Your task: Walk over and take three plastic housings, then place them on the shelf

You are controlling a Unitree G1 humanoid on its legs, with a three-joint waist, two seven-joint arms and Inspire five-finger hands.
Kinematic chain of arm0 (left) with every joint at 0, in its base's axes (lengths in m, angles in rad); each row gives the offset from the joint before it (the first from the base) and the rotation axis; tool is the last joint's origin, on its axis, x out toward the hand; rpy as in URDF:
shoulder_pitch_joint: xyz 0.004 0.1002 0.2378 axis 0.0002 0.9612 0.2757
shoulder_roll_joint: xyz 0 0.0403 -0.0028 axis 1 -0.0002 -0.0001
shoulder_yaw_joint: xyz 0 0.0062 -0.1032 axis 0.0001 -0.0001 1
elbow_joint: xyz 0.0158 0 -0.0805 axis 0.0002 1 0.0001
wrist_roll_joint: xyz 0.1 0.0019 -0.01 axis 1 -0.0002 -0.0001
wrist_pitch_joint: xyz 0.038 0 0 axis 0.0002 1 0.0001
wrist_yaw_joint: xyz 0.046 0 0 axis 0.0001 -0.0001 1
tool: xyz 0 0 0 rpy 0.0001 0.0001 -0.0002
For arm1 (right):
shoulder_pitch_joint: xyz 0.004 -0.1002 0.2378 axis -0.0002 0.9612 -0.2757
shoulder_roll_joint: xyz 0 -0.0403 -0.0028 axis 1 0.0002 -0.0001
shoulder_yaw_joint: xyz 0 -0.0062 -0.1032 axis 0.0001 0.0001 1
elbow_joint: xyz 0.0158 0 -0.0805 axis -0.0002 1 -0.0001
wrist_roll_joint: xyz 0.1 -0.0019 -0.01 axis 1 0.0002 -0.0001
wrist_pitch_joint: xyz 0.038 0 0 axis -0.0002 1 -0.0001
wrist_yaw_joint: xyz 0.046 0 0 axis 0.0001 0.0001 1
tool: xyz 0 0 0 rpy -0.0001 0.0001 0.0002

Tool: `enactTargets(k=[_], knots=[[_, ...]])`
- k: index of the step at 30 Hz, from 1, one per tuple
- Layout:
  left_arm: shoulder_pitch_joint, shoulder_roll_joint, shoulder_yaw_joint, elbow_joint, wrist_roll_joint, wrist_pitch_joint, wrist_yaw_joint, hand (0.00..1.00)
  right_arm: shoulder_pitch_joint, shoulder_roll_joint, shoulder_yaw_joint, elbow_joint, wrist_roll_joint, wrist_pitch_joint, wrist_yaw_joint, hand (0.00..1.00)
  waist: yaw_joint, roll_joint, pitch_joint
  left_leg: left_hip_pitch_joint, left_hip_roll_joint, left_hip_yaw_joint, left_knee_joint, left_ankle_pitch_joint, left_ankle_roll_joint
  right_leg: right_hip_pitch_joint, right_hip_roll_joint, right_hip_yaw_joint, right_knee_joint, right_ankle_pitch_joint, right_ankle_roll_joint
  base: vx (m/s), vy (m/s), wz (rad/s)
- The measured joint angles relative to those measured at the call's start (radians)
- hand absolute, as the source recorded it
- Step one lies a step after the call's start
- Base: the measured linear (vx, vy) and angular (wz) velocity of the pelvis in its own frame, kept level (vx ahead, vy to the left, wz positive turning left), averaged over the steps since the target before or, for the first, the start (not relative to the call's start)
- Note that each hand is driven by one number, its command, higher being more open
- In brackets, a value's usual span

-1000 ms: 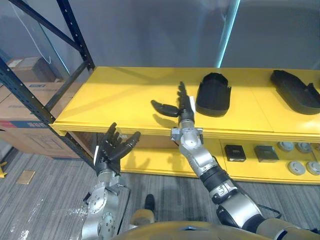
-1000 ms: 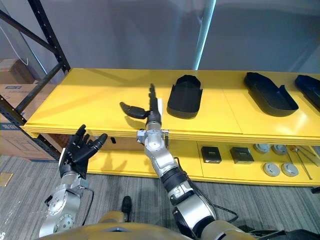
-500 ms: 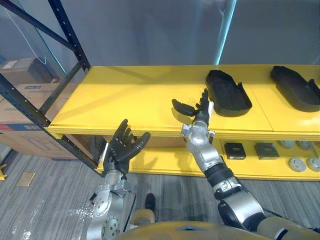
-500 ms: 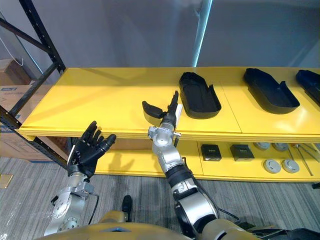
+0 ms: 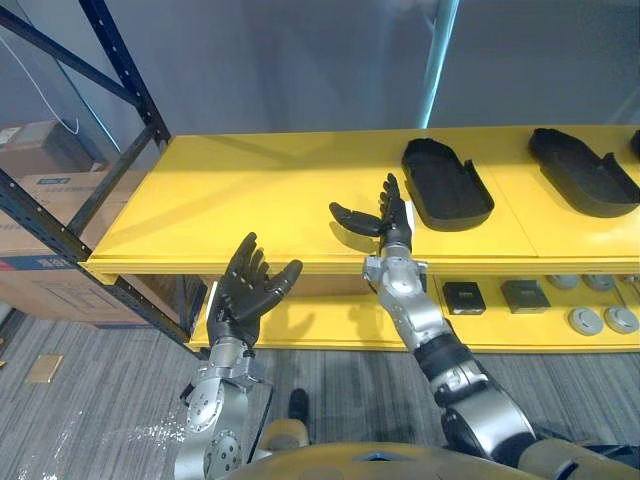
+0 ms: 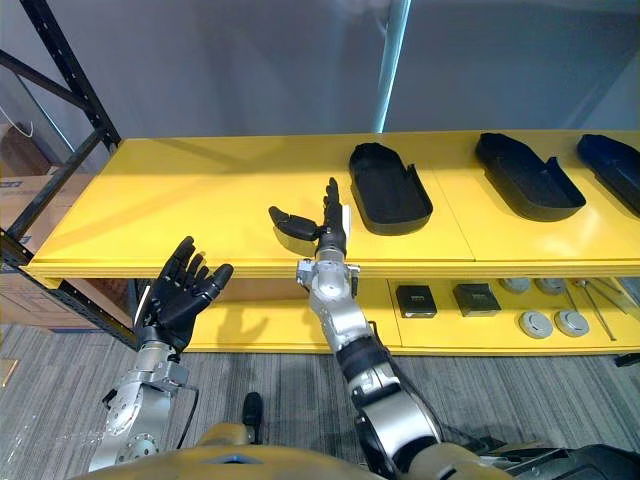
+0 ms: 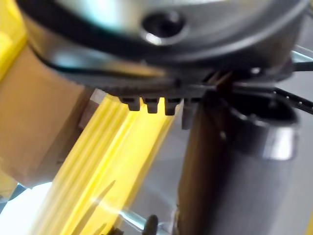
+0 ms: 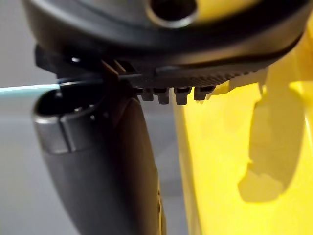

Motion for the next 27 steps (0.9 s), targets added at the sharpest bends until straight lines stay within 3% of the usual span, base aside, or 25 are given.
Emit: enactTargets(k=[3,7,14,27], knots=[[0.000,0.010,0.008,0.000,0.003,0.000,0.003,1.00,0.079,-0.062,-0.026,-0.199,-0.024,-0.022,0.047,1.00,-0.010,-0.009,0.006,0.000,0.001,0.012,0.001,-0.002,-0.003,-0.008,0.000,0.021,-0.004,0.003,0.004,0.03,-0.025,-0.14],[0.012,0.014,0.034,0.000,0.040,-0.002,0.010,1.00,0.109,-0.149,-0.215,-0.330,-0.037,-0.049,0.078,1.00,-0.032,-0.011,0.007,0.002,0.001,0.023,0.001,-0.003,-0.003,-0.007,0.000,0.025,-0.013,0.010,0.013,0.00,-0.022,-0.05],[0.024,0.049,0.034,-0.016,0.040,0.000,0.025,1.00,0.139,-0.232,-0.399,-0.269,-0.034,-0.049,0.082,1.00,-0.049,-0.013,0.009,0.001,0.009,0.044,0.000,-0.004,0.000,-0.023,0.003,0.047,-0.014,0.015,0.010,-0.02,-0.012,-0.10],[0.016,0.070,0.031,-0.044,0.040,0.023,0.013,1.00,0.114,-0.271,-0.410,-0.027,0.167,0.001,0.243,1.00,-0.050,-0.028,0.018,-0.005,0.007,0.033,0.000,0.003,0.003,-0.022,0.003,0.044,-0.011,0.019,0.011,0.00,-0.005,0.01]])
